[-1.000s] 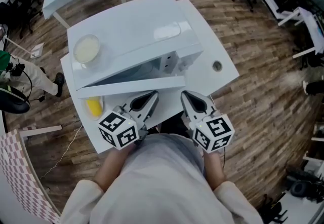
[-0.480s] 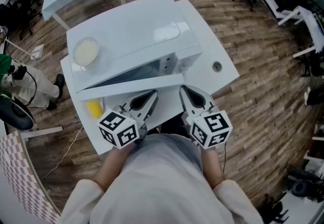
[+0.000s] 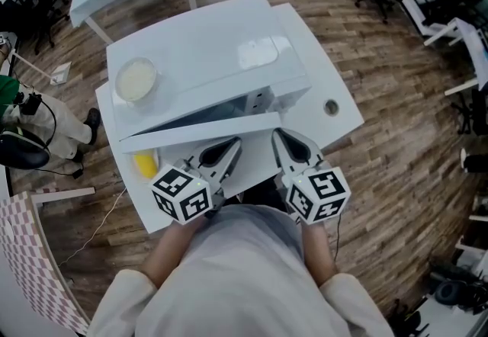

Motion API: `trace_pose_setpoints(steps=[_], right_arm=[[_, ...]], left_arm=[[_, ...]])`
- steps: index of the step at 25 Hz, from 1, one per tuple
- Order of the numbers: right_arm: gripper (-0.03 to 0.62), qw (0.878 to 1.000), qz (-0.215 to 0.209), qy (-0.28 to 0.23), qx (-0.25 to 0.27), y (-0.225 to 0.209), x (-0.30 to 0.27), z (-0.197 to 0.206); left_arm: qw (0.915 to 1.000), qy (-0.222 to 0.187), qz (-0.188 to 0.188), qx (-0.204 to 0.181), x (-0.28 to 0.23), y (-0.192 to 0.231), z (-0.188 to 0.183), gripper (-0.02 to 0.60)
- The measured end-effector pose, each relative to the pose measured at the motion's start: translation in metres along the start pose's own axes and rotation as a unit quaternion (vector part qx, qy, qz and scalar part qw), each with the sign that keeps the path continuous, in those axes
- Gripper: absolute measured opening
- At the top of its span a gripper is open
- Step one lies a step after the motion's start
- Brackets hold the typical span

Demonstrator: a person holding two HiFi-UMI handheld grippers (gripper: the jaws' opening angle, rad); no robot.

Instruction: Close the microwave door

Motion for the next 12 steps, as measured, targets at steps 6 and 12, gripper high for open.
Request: trace_pose_setpoints(steps=[6, 12], right_arm=[[0.023, 1.000, -0.001, -0.002, -0.001, -0.0020, -0.0029, -0.0036], [0.023, 1.000, -0.009, -0.003, -0.005, -0.0047, -0.0059, -0.0071]], left_arm=[[1.0000, -0.001, -0.001, -0.001, -0.0011, 0.0014, -0.0038, 0.012], [1.0000, 0.001, -0.002, -0.003, -0.0027, 0.0005, -0.0048, 0.012]])
Point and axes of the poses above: the fingertips, and each gripper's own axes: x backward along the fingers, y to its left, z out of its underside, the point moved 4 cm from there along x, backward along the fingers, and after that the axes turned 11 degrees about y, right-handed, at the moved point
